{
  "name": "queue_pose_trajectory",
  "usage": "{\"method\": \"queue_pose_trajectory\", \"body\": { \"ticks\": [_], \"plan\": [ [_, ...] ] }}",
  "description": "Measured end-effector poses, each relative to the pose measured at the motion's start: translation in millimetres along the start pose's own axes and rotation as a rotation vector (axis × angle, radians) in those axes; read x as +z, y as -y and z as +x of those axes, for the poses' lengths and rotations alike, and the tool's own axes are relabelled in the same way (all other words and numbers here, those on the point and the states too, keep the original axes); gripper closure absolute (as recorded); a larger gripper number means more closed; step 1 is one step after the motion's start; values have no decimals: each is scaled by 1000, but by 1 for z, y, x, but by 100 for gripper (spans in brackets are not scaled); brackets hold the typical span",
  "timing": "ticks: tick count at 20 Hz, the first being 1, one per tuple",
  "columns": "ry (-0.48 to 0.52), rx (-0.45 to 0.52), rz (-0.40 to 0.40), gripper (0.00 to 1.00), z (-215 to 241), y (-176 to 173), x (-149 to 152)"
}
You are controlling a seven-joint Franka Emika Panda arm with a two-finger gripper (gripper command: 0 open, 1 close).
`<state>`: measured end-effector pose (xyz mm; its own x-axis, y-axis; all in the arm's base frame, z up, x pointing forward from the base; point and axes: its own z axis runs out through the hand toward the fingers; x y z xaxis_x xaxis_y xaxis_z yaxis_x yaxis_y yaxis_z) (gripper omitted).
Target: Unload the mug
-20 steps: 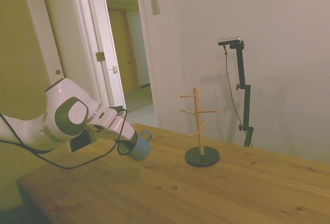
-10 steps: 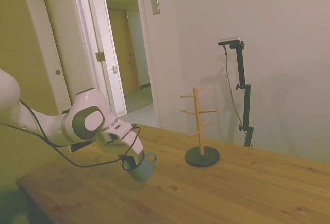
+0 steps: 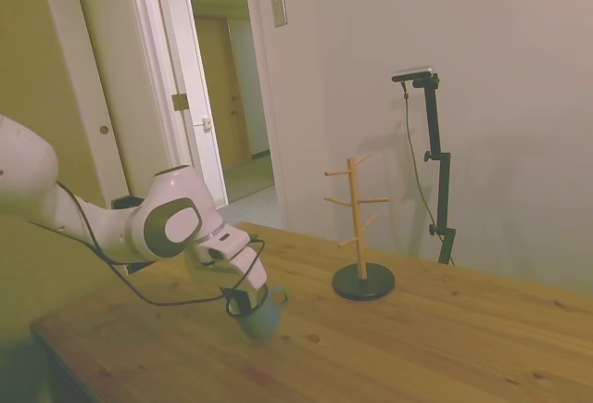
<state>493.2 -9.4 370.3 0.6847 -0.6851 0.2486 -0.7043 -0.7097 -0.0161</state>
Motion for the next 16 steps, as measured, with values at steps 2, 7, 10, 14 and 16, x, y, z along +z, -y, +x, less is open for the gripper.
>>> {"method": "queue_pose_trajectory", "body": {
  "ticks": [2,7,10,14,16],
  "plan": [
    [13,1,-6,100,4,4,8],
    [35,3,-24,100,13,10,22],
    [40,5,-28,100,17,13,25],
    [55,7,-37,100,22,17,29],
    [59,1,-32,0,24,19,29]
  ]
}}
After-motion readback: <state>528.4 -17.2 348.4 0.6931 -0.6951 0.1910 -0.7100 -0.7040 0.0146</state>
